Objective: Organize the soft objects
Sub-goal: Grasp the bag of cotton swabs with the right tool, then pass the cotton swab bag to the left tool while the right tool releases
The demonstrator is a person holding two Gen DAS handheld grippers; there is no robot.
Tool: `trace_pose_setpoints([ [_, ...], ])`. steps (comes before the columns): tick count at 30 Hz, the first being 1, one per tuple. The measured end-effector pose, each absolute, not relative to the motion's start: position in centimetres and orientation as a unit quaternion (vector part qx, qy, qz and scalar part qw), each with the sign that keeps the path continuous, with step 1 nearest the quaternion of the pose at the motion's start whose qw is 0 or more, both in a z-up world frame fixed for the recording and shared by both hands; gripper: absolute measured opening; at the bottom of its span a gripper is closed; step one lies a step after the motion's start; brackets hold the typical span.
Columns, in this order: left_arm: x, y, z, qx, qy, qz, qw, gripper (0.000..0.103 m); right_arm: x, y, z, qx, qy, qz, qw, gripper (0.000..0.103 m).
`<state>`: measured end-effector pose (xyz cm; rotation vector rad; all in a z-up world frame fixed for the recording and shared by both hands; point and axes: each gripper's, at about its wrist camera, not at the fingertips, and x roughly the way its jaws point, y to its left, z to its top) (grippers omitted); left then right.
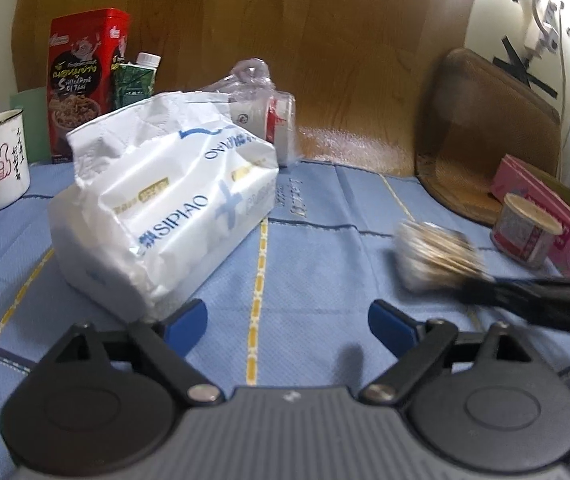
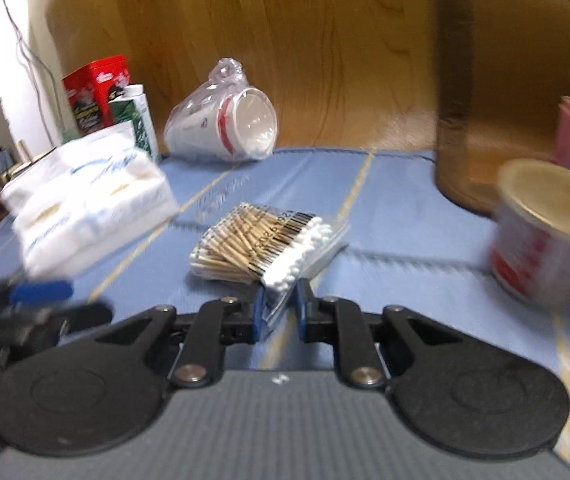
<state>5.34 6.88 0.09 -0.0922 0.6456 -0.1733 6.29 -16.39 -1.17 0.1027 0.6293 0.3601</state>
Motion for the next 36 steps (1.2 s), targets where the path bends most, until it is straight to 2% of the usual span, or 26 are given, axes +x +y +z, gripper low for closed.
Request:
trace_pose_setpoints([
  [4,5.2,6.3,0.0,-0.028,0.324,-0.095,0.941,0.1,2.6,-19.0,-1.2,0.038,0.305,0.162,0.938,0.019],
  [15,5.2,4.9,-0.1,0.017,0.339,-0.091,0.936,0.101,-5.8,-25.1,-2.3,0.085,0.273,0.077,0.955,0.02],
  [22,4.3,1.0,1.9,-0.079,0.365,-0.219,0.902,0.088,-8.9,-25.7,-2.9,0.044,0.253,0.063,0.964,0.029],
  [25,4.0,-3.1,2.3,-0.075,0.385,-0.285,0.874,0.081,-8.8,-25.4,-3.0,0.03,0.247,0.072,0.966,0.034],
  [27,3.7,-6.0,2.5,-0.061,0.392,-0.318,0.861,0.078,-8.8,-25.3,-3.0,0.023,0.243,0.078,0.967,0.034],
  [30,3.3,-10.0,2.0,-0.023,0.402,-0.354,0.844,0.068,-8.7,-25.3,-3.3,0.015,0.24,0.082,0.967,0.034],
  [31,3.2,-10.9,1.6,-0.009,0.405,-0.36,0.84,0.063,-8.8,-25.5,-3.3,0.014,0.237,0.082,0.968,0.027],
  [32,3.1,-11.7,1.4,0.0,0.4,-0.364,0.841,0.062,-8.8,-25.6,-3.3,0.014,0.236,0.081,0.968,0.018],
  [34,3.1,-12.4,1.5,-0.003,0.402,-0.38,0.833,0.055,-9.0,-26.0,-3.2,0.02,0.234,0.076,0.969,0.015],
  [36,3.0,-12.6,2.1,-0.012,0.4,-0.387,0.831,0.053,-9.4,-26.5,-3.1,0.022,0.226,0.068,0.971,0.013],
])
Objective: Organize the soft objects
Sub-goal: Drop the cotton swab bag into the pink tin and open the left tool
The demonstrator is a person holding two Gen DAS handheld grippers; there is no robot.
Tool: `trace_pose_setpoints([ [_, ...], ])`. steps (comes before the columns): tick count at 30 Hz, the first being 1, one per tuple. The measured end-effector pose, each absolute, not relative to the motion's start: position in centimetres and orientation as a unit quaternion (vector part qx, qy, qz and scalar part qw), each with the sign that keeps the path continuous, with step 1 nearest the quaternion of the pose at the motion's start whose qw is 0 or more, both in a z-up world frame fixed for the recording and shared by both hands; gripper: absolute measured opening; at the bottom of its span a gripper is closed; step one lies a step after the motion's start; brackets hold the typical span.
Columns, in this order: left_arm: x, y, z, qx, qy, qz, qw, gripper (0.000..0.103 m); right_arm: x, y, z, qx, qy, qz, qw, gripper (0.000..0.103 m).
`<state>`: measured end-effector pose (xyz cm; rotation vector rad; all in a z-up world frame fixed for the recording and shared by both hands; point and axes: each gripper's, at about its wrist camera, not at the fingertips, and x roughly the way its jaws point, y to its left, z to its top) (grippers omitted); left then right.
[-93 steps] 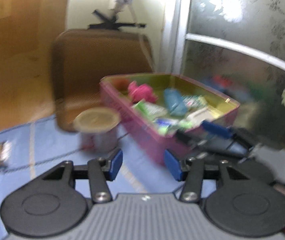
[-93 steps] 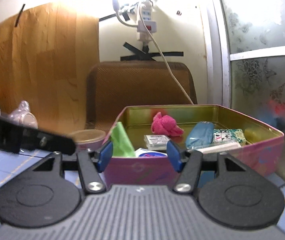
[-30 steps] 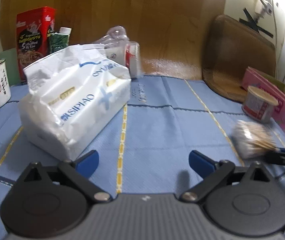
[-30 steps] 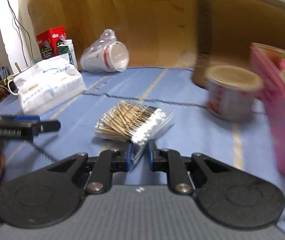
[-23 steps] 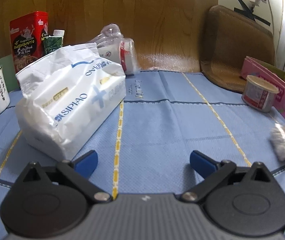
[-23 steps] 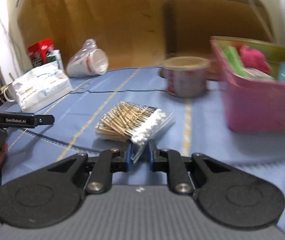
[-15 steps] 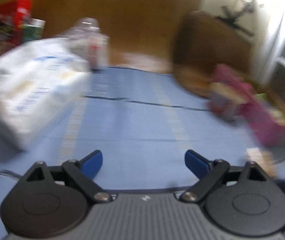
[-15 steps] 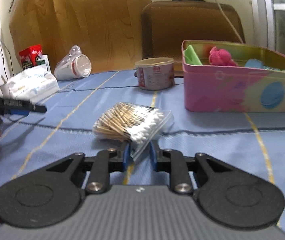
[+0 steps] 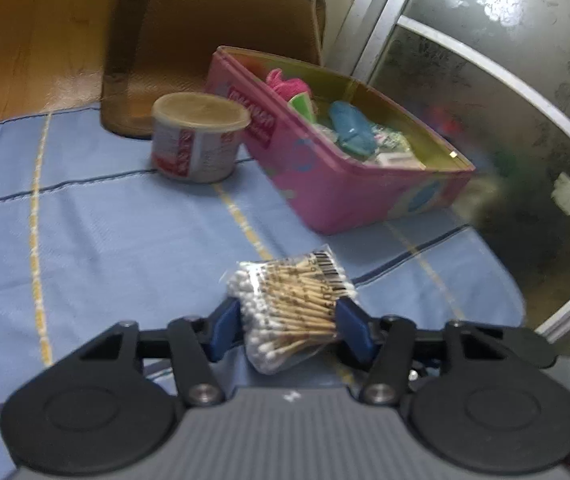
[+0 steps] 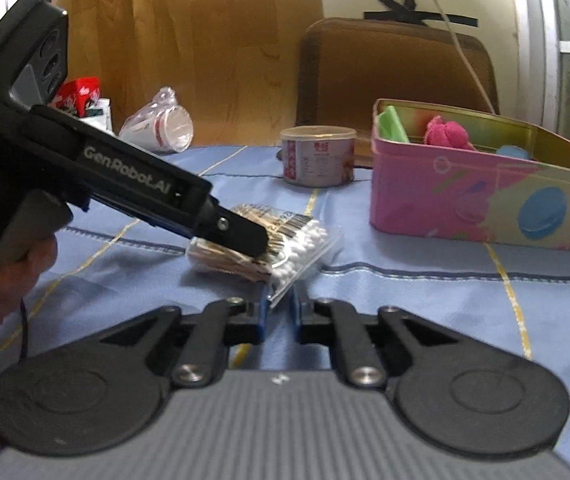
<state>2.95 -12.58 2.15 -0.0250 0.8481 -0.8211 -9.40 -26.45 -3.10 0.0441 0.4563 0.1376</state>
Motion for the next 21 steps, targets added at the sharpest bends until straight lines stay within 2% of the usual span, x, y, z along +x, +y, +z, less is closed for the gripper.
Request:
trace_pose_setpoints([
  [7,1.1,-14.9,7.6,-0.007,0.315,-0.431,0.846,0.053,-11.8,-27.9,0.1,0.01,0.123,0.037,0.992,0.012],
  [10,1.9,-17.6,8.8,0.005,0.303,-0.438,0.846,0.053,-11.5,-29.4,1.3,0.009,0.091,0.011,0.996,0.012],
  [15,3.6,-22.9,9.0,0.032,0.29,-0.436,0.851,0.057,-9.1,-32.5,2.1,0.023,0.086,-0.036,0.995,0.012],
  [21,5.7,-27.4,7.7,0.063,0.297,-0.396,0.867,0.07,-4.3,-35.7,1.8,0.03,0.119,-0.093,0.988,0.011],
])
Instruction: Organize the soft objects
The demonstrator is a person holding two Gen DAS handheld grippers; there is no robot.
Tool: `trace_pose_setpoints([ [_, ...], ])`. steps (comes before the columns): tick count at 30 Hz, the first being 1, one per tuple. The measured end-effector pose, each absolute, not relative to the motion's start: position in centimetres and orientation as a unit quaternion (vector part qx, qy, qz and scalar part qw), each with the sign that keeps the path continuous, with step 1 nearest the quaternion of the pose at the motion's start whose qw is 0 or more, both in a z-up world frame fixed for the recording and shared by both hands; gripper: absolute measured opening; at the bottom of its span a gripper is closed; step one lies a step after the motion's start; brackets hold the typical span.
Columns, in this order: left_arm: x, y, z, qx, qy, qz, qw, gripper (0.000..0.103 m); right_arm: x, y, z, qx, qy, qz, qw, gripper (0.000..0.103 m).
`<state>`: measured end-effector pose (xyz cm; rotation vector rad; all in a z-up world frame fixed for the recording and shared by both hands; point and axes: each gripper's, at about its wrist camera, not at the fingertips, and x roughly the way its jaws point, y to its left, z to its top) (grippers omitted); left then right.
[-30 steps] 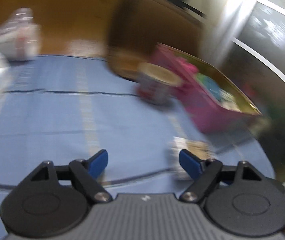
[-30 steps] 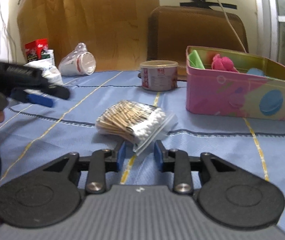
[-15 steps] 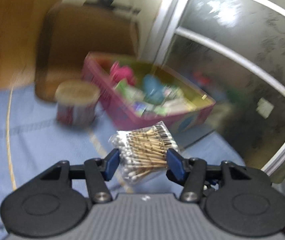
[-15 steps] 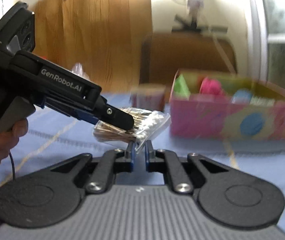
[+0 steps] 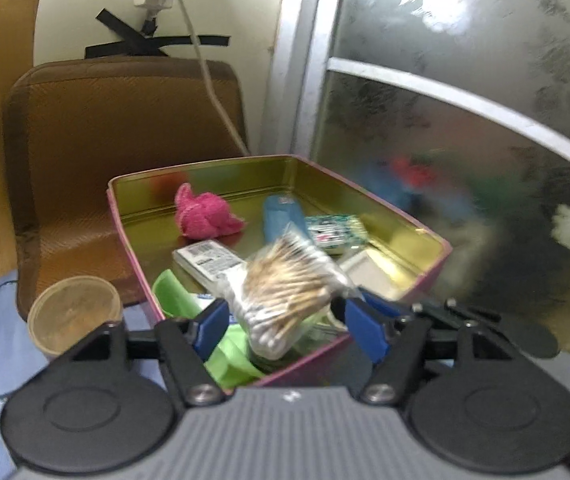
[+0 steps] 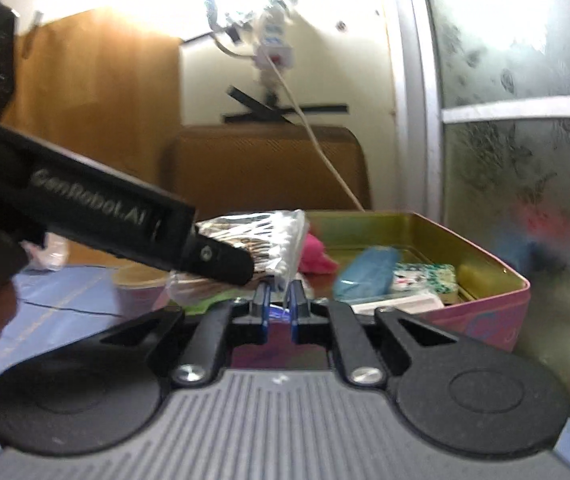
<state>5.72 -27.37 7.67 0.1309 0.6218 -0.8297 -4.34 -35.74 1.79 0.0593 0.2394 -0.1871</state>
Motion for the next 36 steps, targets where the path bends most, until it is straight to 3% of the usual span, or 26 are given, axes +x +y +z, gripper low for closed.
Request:
trace_pose_setpoints([
  [2,5.9,-27.3,7.3,0.061,0.298,-0.375,0.876,0.08,-2.3,-36.3,1.3,0.012,0.138,-0.113,0.984,0.011],
  [6,5.1,-25.8,7.7,0.052,0.282,-0.365,0.886,0.086,-0.1,-37.2,0.4,0.018,0.155,-0.133,0.979,0.016],
  [8,4.4,-24.7,8.0,0.051,0.268,-0.355,0.894,0.09,-0.4,-37.3,0.3,0.026,0.148,-0.137,0.979,0.034],
  [10,3.7,-23.7,8.1,0.05,0.262,-0.349,0.898,0.091,-1.2,-37.0,0.4,0.029,0.137,-0.139,0.98,0.043],
  [19,0.0,-19.2,7.6,0.052,0.26,-0.323,0.909,0.095,-9.1,-35.0,1.2,0.094,0.099,-0.114,0.984,0.05],
  [27,-2.8,-16.1,6.0,0.07,0.273,-0.295,0.913,0.099,-11.5,-33.8,0.8,0.176,0.155,-0.066,0.97,0.053],
  [36,-4.5,-14.1,4.6,0.079,0.281,-0.285,0.913,0.103,-12.7,-31.9,0.5,0.184,0.18,-0.086,0.962,0.062],
])
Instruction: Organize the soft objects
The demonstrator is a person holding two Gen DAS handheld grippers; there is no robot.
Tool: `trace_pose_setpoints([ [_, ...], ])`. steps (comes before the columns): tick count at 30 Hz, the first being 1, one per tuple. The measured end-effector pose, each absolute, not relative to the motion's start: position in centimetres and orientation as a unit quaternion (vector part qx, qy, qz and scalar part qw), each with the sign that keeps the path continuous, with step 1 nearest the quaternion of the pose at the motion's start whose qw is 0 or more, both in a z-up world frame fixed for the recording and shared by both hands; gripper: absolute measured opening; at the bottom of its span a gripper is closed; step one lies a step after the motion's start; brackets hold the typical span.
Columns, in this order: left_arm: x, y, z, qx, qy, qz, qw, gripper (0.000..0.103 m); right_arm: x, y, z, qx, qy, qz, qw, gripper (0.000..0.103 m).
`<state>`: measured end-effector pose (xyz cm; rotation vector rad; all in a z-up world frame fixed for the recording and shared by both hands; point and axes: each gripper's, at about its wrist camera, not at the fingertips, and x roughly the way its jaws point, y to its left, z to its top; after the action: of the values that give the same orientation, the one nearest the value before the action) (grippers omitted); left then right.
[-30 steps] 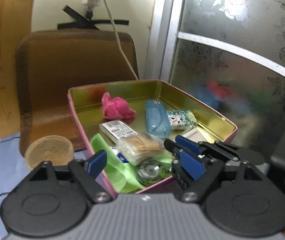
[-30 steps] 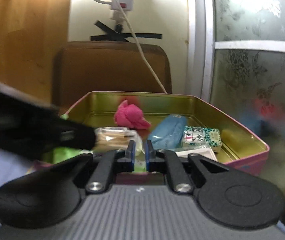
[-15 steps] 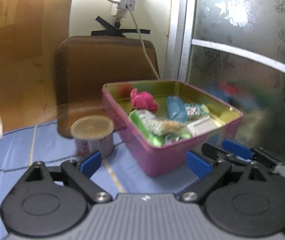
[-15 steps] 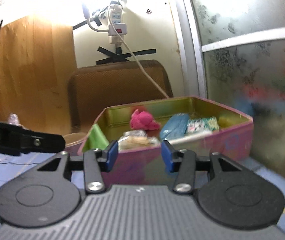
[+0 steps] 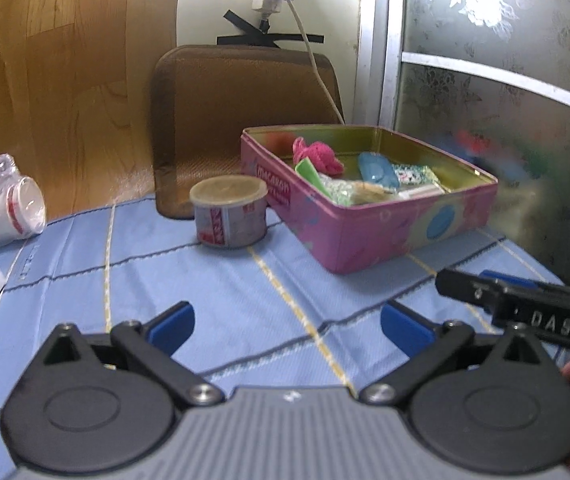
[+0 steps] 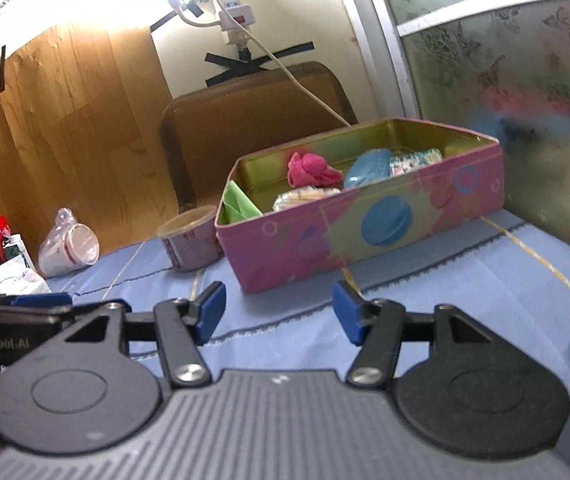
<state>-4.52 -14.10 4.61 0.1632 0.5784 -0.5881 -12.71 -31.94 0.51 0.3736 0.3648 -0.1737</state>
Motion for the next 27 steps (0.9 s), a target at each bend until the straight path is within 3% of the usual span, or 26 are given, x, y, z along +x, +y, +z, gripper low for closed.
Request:
trace_pose_setpoints([
  [4,-5.3,-13.7,4.7,0.091,0.28,-0.28,0.914,0.103,-13.4,-31.6,0.9,0.194,0.177,-0.09,0.961,0.064],
  [8,-6.0,-13.4,5.1,0.097,0.269,-0.274,0.918,0.103,-14.0,-30.9,1.8,0.182,0.162,-0.091,0.965,0.075],
  [14,-6.3,-14.3,4.9,0.144,0.293,-0.251,0.911,0.103,-14.5,-29.7,2.4,0.163,0.155,-0.083,0.971,0.081],
  [18,-7.0,-14.9,4.8,0.182,0.271,-0.234,0.916,0.103,-14.7,-29.7,2.6,0.161,0.145,-0.088,0.972,0.083],
  [27,-7.6,-14.2,6.1,0.159,0.24,-0.243,0.927,0.103,-15.0,-30.4,2.6,0.172,0.127,-0.099,0.972,0.086],
])
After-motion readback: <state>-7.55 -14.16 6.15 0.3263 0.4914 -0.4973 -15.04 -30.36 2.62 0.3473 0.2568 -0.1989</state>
